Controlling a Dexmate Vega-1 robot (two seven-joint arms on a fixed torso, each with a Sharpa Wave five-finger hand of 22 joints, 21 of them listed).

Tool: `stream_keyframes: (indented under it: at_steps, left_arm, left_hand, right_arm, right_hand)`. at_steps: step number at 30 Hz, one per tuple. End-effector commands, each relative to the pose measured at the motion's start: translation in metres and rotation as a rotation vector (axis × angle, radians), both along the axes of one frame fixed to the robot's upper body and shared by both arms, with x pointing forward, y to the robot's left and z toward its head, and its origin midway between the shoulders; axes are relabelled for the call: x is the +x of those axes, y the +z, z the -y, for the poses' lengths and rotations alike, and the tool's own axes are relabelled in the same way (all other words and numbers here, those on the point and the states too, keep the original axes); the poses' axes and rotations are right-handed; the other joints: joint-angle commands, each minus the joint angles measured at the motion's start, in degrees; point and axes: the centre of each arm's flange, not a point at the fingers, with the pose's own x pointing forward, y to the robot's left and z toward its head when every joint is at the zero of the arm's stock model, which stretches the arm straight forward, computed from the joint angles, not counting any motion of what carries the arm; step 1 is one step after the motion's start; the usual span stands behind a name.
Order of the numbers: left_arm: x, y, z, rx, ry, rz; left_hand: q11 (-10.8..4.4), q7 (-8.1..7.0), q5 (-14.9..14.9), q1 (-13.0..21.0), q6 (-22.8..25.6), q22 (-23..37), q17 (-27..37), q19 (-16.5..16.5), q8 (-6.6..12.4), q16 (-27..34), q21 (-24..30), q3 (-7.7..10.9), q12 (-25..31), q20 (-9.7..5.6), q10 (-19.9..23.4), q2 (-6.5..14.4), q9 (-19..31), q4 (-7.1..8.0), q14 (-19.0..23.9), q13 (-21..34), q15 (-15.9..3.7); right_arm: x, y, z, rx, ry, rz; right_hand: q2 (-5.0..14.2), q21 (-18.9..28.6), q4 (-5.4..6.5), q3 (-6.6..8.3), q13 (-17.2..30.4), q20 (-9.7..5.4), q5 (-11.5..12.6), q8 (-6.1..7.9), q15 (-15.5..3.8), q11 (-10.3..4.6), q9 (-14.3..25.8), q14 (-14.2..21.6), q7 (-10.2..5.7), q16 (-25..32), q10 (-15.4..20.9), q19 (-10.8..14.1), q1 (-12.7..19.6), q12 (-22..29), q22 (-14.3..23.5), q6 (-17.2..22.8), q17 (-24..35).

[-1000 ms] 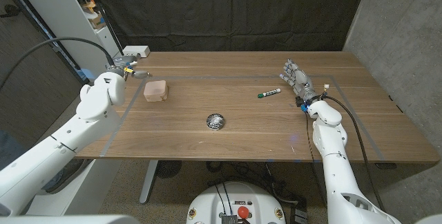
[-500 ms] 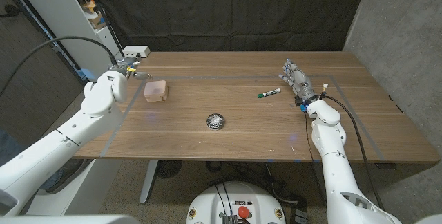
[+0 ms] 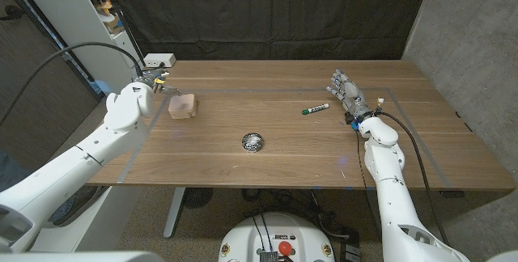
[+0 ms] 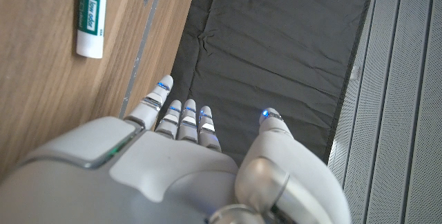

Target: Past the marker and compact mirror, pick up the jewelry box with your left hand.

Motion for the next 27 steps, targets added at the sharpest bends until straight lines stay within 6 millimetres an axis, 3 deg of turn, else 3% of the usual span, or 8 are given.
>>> stream_keyframes:
  at_steps: [1,27]
  left_arm:
    - [0.014,-0.008,0.007,0.011,-0.010,-0.006]
    - [0.035,-0.017,0.019,0.003,0.008,-0.097]
  left_hand:
    - [0.29,0.04,0.25,0.00,-0.45,0.22,0.13,0.21,-0.09,0.08,-0.12,-0.48,-0.15,0.15,-0.42,-0.48,0.19,-0.05,-0.33,0.18,0.36]
    - [1.26,-0.08,0.66,-0.17,-2.84,0.29,0.23,0.07,-0.66,-0.10,-0.44,-1.38,-0.64,0.19,-2.43,-0.81,0.22,0.27,-1.45,0.43,1.40]
  right_arm:
    - [-0.004,-0.001,0.000,0.004,-0.004,0.008]
    - [0.000,-0.002,0.002,0.014,0.003,0.007]
  right_hand:
    - [0.45,0.34,-0.42,0.12,0.15,0.24,0.26,0.34,0.20,-0.15,0.31,0.44,-0.17,0.30,0.42,0.49,0.11,-0.11,0.27,0.22,0.14]
    - [0.48,0.34,-0.50,0.07,0.15,0.26,0.24,0.31,0.14,-0.20,0.31,0.56,-0.33,0.31,0.49,0.53,0.03,-0.12,0.27,0.15,0.15]
